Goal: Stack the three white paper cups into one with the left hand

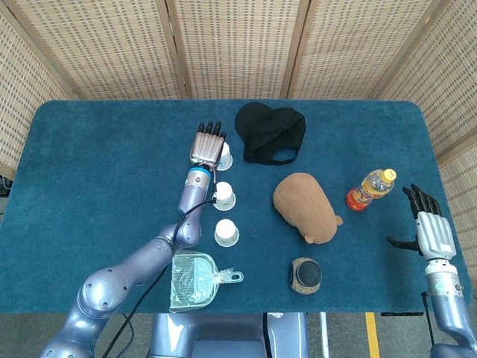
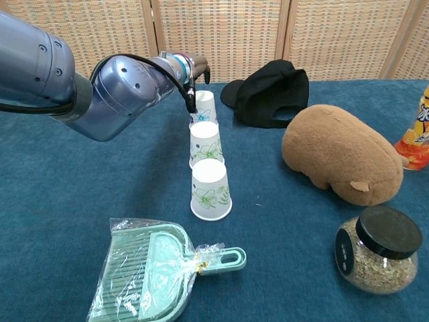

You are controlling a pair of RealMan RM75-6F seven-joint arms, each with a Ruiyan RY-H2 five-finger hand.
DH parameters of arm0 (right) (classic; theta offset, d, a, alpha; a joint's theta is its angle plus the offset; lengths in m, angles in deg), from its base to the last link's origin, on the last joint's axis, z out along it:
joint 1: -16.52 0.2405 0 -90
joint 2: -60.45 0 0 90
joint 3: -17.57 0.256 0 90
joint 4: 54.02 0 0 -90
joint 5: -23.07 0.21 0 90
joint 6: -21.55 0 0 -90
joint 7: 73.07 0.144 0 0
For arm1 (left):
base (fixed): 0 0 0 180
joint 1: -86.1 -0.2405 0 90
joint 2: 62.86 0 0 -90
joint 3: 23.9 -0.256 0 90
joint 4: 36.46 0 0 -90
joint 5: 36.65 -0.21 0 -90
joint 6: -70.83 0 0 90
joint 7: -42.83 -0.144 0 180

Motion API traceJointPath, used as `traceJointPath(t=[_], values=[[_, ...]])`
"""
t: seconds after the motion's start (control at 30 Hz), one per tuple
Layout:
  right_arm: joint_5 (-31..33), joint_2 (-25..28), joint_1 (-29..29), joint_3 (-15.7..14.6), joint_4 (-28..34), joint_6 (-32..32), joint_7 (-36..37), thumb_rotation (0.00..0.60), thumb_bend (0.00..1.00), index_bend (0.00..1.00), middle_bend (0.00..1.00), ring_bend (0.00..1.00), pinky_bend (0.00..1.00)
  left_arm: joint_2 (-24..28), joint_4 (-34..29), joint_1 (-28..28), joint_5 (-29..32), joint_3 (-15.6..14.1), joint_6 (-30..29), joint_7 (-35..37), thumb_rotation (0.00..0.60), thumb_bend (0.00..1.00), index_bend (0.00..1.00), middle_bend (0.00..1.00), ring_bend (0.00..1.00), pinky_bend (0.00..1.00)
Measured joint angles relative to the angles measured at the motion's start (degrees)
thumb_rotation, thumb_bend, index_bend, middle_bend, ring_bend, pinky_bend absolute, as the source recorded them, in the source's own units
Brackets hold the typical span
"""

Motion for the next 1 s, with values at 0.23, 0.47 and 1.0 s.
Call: traceJointPath(t=[0.23,0.47,1.0], values=[[0.5,-0.1,0.0,0.1,-0.6,0.4,0.3,0.600,0.11,0.08,0.00,0.00,0.00,-2.3,4.3,1.2,-0.1,0.9,2.1,-0.6,0.600,0.28,0.19,0.00,0.00,0.06],[0.5,0.0,0.0,0.2,-0.6,0.4,0.5,0.600,0.11,0.09,0.00,0.00,0.00,-4.1,7.6,1.9,-1.3,1.7,3.6,-0.6,0.600,0.29,0.27,0.00,0.00,0.06],[0.3,0.4,-0.4,0.5,-0.2,-0.6,1.2,0.600,0.11,0.09,0.00,0.00,0.00,-4.6,7.8,0.8,-3.5,3.3,3.4,-2.2,0.600,0.32,0.46,0.00,0.00,0.06]])
